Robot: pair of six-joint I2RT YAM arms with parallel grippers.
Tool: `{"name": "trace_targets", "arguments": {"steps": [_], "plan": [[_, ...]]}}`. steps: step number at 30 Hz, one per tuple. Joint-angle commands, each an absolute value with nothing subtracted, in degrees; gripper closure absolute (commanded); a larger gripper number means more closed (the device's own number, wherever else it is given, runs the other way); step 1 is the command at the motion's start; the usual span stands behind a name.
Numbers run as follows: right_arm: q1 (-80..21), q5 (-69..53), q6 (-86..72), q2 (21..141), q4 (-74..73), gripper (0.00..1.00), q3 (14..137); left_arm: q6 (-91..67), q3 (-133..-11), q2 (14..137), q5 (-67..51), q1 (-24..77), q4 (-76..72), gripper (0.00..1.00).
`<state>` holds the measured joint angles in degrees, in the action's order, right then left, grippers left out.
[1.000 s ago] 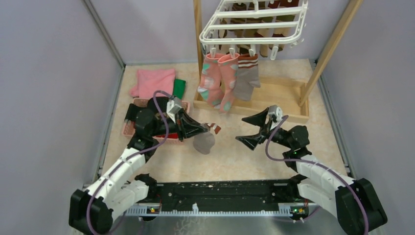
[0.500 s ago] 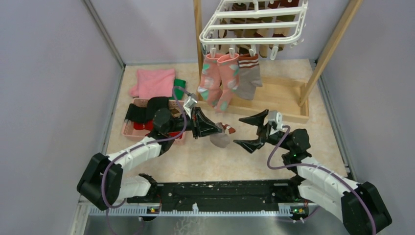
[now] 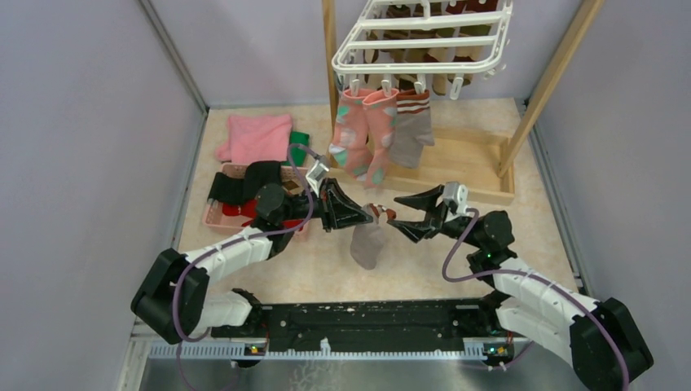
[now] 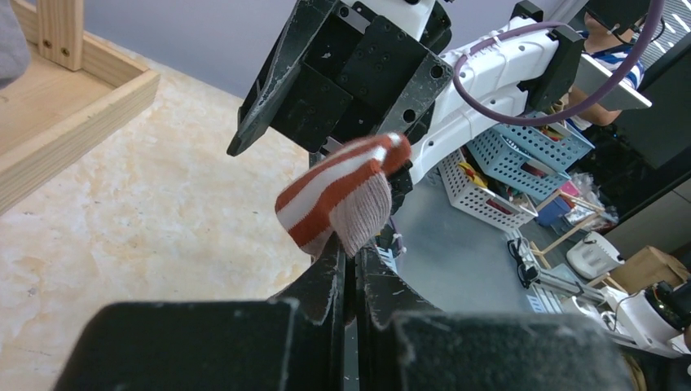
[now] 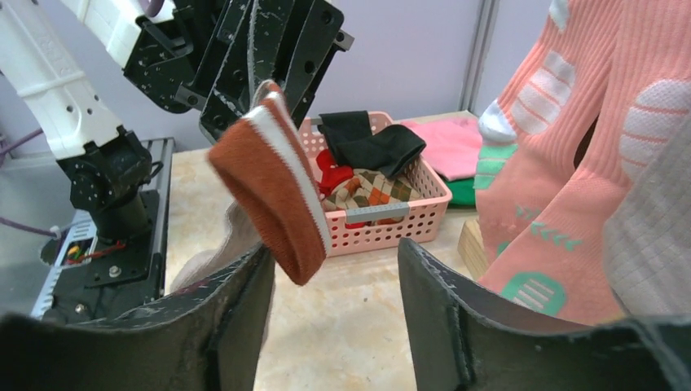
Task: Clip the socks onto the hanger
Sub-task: Pick up the sock from the bin.
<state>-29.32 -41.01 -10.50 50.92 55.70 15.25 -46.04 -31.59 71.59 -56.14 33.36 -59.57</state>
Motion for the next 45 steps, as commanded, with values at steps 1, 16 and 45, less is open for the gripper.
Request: {"name": "trace_targets", "arguments": {"steps": [1,16,45], "plan": [[-30.74,-41.66,-9.71,52.0,57.57,0.46,18.71,-47.73,-31.42,72.88,-57.54,33.89,-65.9,0.97],[-30.99,-43.73,-9.2,51.73,59.57,1.0,19.1,-47.17,-31.24,73.96,-58.31,34.02,-64.9,0.96],[-31.01,-40.41,-2.94,52.86,18.16,1.0,36.08,-5.93,-24.14,40.27,-30.76,33.98,-34.26,0.01]]}}
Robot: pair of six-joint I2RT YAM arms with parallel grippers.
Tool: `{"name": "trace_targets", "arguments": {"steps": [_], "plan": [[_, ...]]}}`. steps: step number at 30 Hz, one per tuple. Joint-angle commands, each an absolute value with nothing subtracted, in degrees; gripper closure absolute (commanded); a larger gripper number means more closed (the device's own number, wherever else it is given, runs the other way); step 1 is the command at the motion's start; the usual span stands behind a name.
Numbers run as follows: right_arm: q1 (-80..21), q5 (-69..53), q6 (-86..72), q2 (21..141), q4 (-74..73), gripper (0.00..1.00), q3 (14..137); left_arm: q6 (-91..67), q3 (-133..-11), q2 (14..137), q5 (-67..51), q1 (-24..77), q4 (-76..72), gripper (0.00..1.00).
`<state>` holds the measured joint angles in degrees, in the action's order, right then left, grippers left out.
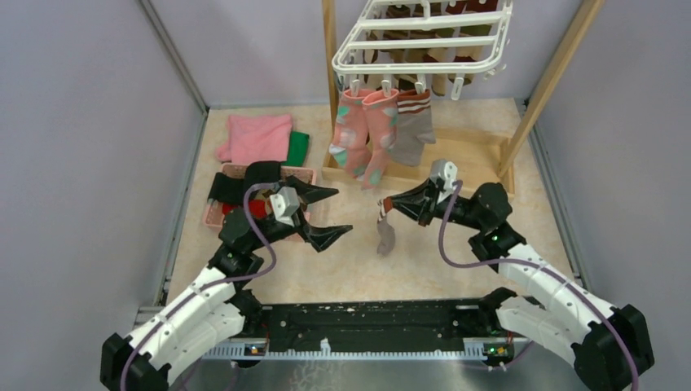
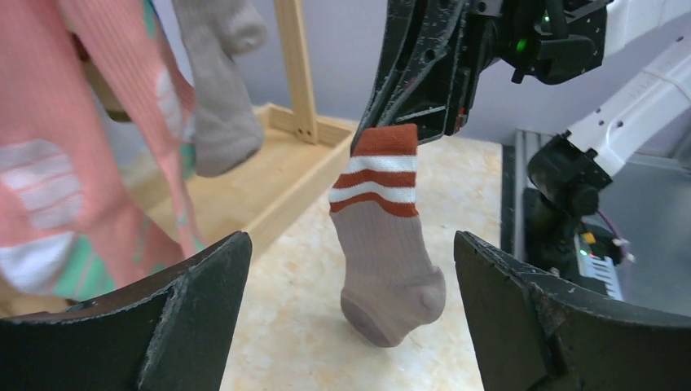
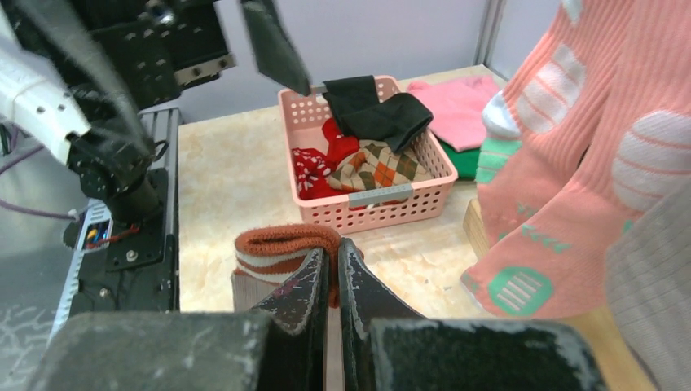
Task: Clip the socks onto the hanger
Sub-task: Pick up the sock from the bin.
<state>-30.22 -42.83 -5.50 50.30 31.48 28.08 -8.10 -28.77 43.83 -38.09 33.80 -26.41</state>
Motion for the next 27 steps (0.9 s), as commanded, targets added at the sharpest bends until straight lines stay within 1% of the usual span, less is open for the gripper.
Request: {"name": "trace_targets", "arguments": {"steps": [1,3,6,10,12,16,19,24,27], "plan": [[-30.97,-40.27,-2.5,53.71,15.66,1.0,37.5,-6.83,-23.87,40.57,-31.66,33.93,-35.47,0.01],[-30.95,-40.0,-2.08,54.88,12.55,1.0,39.29,-7.37,-25.45,43.21,-34.81,34.13,-35.5,0.01],[-31.07,-38.84,-2.05,55.59,10.26,1.0,40.24,-8.92,-29.07,47.67,-34.27,35.78,-33.43,0.01],[-31.26,-37.34,-1.5,56.08,8.23,1.0,40.75,-4.91,-30.31,51.04,-27.54,42.01,-35.62,0.02],[-31.44,-36.94,-1.32,56.3,8.01,1.0,40.89,-2.83,-32.43,53.42,-24.17,45.36,-34.44,0.04],[-31.53,-36.91,-1.23,56.89,8.09,1.0,40.96,-0.97,-36.47,58.06,-19.08,50.31,-31.67,0.12],[-31.63,-37.21,-1.16,57.0,8.04,1.0,40.96,-0.54,-37.53,60.16,-15.73,52.39,-31.29,0.26],[-31.64,-37.56,-1.08,56.61,8.42,1.0,40.7,3.75,-39.04,62.32,-12.28,53.35,-27.48,0.3],[-31.63,-37.73,-1.05,56.44,8.56,1.0,40.69,5.24,-39.53,62.95,-12.34,53.35,-26.09,0.34]]}}
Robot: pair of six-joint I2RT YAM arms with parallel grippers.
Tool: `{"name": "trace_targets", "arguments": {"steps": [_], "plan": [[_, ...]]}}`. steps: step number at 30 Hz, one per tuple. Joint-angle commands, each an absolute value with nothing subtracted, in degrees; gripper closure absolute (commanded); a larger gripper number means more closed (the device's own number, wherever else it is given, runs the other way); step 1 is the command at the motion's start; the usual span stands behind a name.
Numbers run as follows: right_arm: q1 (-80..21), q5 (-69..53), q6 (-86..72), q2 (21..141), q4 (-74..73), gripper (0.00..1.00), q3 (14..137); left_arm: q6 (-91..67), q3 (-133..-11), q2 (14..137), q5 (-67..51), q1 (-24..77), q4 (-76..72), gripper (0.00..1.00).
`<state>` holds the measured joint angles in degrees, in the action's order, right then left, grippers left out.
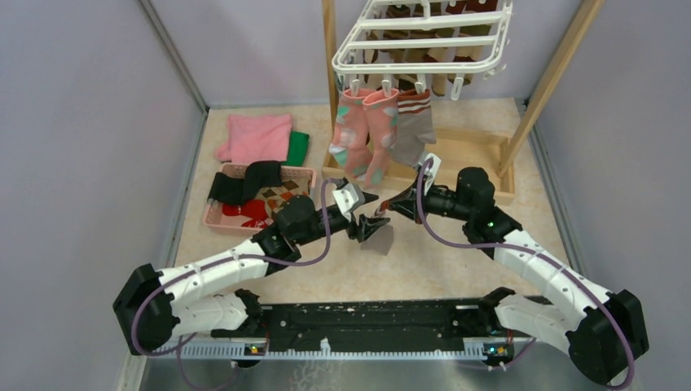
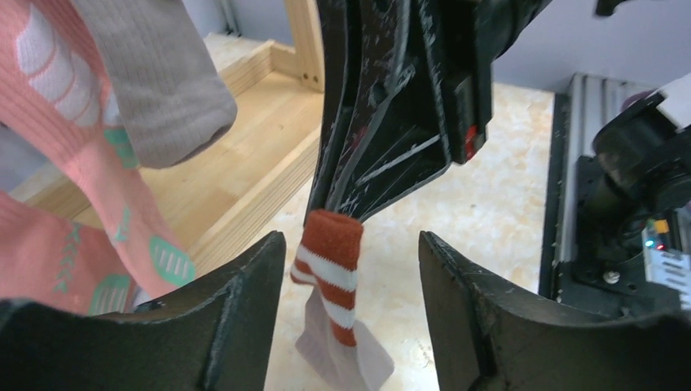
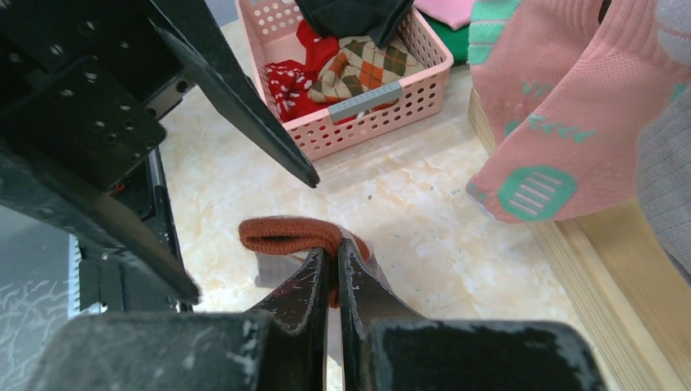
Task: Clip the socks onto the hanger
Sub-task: Pick up the sock from the bin, then open the clamp at the hanger.
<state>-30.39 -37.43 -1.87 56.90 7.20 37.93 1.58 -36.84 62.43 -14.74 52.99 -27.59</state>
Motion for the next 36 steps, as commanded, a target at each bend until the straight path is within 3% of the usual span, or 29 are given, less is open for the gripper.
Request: {"name": "trace_targets", "arguments": {"steps": [1,4,9,16,21,28,31,36], "plan": [[-31.64,-37.91,-1.1,56.34,8.73,1.0,40.62,5.54,-39.59,63.19,-12.29,53.35,-25.9,0.35],[-31.66,-38.21,-1.14,56.34,9.11,1.0,40.52,6.2,-39.87,63.92,-12.07,53.35,-25.85,0.36],[-31.68,-39.17,-0.81,56.09,9.23,1.0,40.36,6.67,-40.75,65.06,-12.22,53.35,-25.89,0.55],[-31.7,-39.33,-0.27,54.56,9.58,1.0,39.91,9.22,-42.66,65.46,-12.63,53.35,-21.17,0.99],[-31.61,-38.45,1.79,52.94,9.66,1.0,39.16,12.51,-40.62,60.19,-10.25,53.28,-19.07,1.0],[-31.67,-42.28,0.98,51.62,17.5,0.41,35.17,25.99,-36.05,52.39,-15.33,53.3,-18.63,1.0],[-31.72,-44.88,-1.2,51.43,23.3,0.28,32.65,30.58,-35.18,49.46,-17.77,53.3,-17.92,1.0],[-31.67,-45.9,-4.22,51.94,32.67,0.16,29.08,33.38,-33.91,47.09,-22.31,53.27,-19.67,1.0]]}}
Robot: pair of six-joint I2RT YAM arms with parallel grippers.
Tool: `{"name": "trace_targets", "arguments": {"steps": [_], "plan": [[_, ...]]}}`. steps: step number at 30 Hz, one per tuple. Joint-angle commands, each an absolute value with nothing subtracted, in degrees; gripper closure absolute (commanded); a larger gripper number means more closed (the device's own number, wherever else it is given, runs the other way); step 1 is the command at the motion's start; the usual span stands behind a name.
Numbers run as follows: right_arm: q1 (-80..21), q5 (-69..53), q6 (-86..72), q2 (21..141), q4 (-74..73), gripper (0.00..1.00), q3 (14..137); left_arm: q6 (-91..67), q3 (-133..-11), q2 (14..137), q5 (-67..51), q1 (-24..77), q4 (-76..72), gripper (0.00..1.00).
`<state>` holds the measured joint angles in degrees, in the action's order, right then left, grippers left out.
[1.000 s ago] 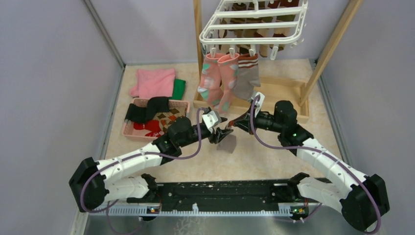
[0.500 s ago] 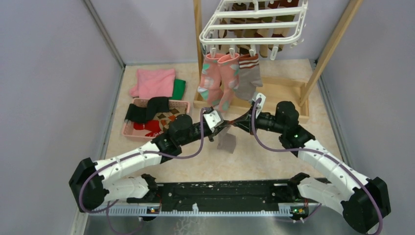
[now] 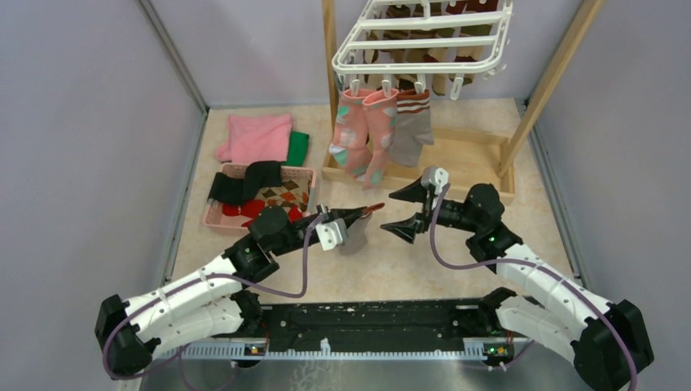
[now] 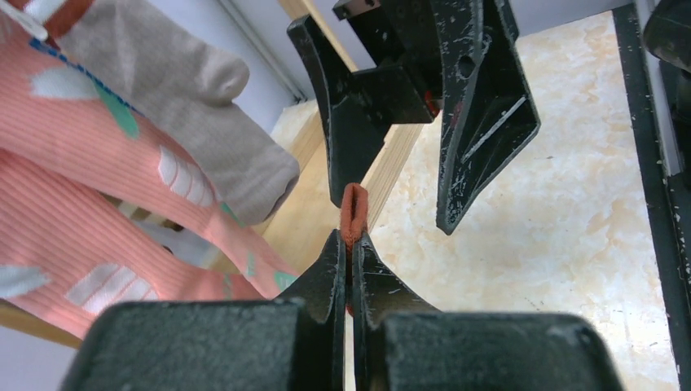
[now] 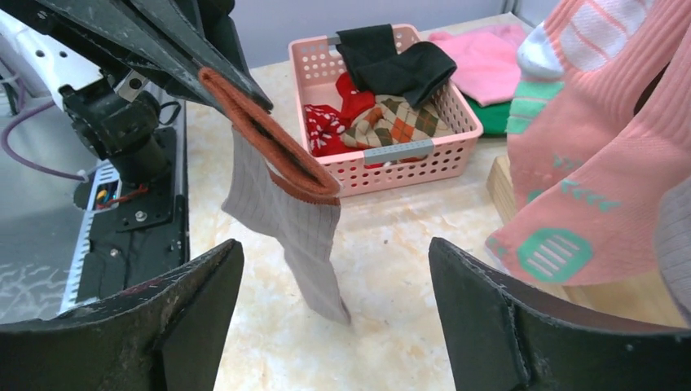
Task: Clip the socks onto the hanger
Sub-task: Open the clamp at the hanger.
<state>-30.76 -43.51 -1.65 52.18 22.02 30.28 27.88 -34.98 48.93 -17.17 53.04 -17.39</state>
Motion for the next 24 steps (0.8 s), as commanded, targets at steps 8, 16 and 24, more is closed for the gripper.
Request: {"name": "trace_targets", "arguments": {"steps": [8,16,24], "plan": [[-33.18,-46.97,-10.26,53.78,47.96,0.14,26.1,32.27,-31.31,47.95,-26.17,53.32,-27.73,1.0],[-35.15,-44.2,-9.93,55.01,48.84,0.17,25.94,31.27,-29.89,50.12,-26.93,53.35,-35.08,1.0],[-35.21,-43.03,-8.91,55.18,45.22,0.45,27.45,31.2,-29.62,51.06,-26.12,53.35,-37.64,1.0]]}}
